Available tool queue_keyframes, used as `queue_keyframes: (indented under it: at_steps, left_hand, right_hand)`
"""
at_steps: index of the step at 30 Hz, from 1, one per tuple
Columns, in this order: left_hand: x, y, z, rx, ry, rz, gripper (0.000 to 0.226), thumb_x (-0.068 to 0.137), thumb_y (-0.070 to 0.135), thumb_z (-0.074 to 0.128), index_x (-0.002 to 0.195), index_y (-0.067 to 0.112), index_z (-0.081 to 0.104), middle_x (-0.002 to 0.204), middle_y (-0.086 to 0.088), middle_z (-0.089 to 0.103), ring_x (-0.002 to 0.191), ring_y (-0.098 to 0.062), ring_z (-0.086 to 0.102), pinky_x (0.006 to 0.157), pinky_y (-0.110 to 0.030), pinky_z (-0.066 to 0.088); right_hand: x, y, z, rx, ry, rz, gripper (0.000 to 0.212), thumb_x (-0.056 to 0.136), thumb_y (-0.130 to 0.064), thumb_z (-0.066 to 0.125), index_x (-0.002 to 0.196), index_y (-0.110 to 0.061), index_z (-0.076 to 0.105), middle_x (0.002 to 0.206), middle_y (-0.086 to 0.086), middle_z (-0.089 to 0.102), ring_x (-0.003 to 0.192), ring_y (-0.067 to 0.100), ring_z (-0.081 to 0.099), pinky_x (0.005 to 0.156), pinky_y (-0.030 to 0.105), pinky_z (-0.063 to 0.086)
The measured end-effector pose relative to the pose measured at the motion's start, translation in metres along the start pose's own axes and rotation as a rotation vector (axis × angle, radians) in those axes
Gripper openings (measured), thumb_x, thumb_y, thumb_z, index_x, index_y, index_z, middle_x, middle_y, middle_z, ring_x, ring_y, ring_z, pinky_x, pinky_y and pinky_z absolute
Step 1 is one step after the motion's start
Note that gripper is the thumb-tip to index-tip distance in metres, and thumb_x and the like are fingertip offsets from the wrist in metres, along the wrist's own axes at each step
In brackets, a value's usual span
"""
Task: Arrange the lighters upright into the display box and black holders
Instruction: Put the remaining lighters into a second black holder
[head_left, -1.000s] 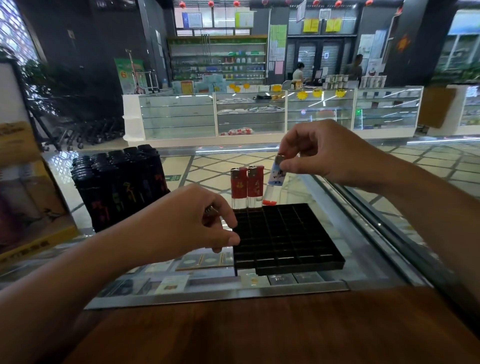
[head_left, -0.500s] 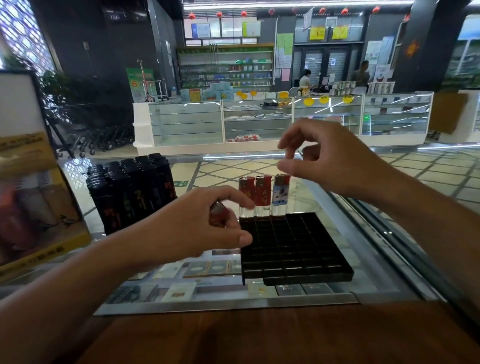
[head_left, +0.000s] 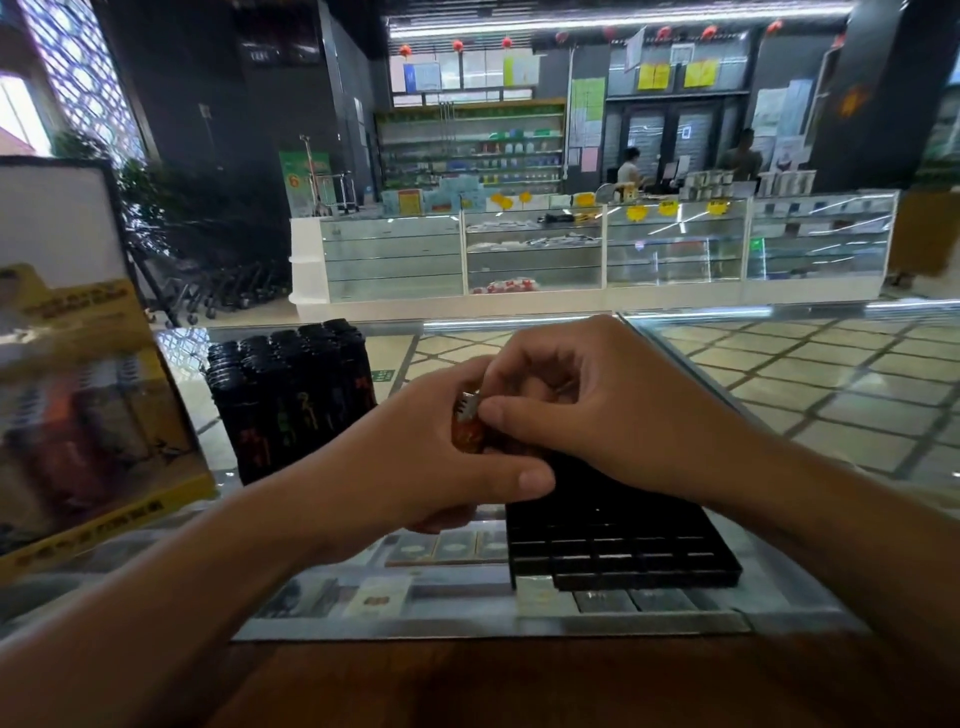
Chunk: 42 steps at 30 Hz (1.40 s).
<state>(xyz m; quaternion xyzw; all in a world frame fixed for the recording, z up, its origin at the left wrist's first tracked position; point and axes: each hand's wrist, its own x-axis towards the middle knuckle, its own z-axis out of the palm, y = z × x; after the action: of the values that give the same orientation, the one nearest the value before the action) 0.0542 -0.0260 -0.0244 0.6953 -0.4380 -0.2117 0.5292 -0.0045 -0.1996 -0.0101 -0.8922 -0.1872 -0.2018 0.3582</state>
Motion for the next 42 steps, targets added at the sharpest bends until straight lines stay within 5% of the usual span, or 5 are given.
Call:
queue_keyframes:
  at_steps: [6,9,14,27,42]
  left_hand:
    - [-0.002,0.0,-0.006,0.076,0.039,0.054,0.026,0.085,0.018,0.073,0.11,0.015,0.068,0.097,-0.005,0.077,0.087,-0.021,0.072,0.072,-0.032,0.052]
    - [-0.001,0.0,-0.009,0.13,0.038,0.058,0.023,0.091,0.026,0.065,0.113,0.019,0.071,0.101,-0.004,0.076,0.085,-0.013,0.068,0.072,-0.04,0.047]
    - [-0.002,0.001,-0.006,0.124,0.045,0.051,0.025,0.092,0.024,0.065,0.115,0.016,0.071,0.099,-0.006,0.077,0.077,-0.009,0.065,0.071,-0.046,0.04]
    - [0.001,-0.001,-0.033,0.474,0.342,0.012,0.055,0.064,0.058,0.067,0.112,0.032,0.065,0.094,0.016,0.076,0.089,-0.006,0.072,0.085,-0.041,0.056]
    - [0.008,-0.029,-0.021,0.766,-0.031,-0.161,0.072,0.056,0.079,0.058,0.122,0.053,0.046,0.119,0.03,0.049,0.101,0.009,0.056,0.081,-0.013,0.048]
  right_hand:
    - [0.002,0.005,-0.024,0.135,0.152,0.027,0.006,0.089,-0.019,0.069,0.083,-0.019,0.069,0.062,0.005,0.065,0.052,0.004,0.056,0.053,0.017,0.045]
    - [0.003,0.008,-0.031,0.08,0.17,0.03,0.008,0.09,-0.019,0.07,0.082,-0.02,0.07,0.074,0.007,0.07,0.059,0.021,0.063,0.058,0.035,0.052]
    - [0.003,0.007,-0.027,0.209,0.115,0.025,0.006,0.091,-0.013,0.068,0.086,-0.016,0.068,0.061,-0.011,0.064,0.046,-0.001,0.053,0.047,0.009,0.039]
    - [0.007,0.025,-0.058,0.134,0.352,-0.024,0.016,0.09,0.0,0.065,0.095,-0.015,0.067,0.079,0.003,0.069,0.064,0.007,0.06,0.061,0.022,0.051]
    - [-0.001,0.065,-0.083,-0.173,0.043,0.105,0.013,0.084,-0.01,0.075,0.083,-0.021,0.068,0.08,-0.009,0.072,0.077,0.008,0.067,0.081,0.036,0.055]
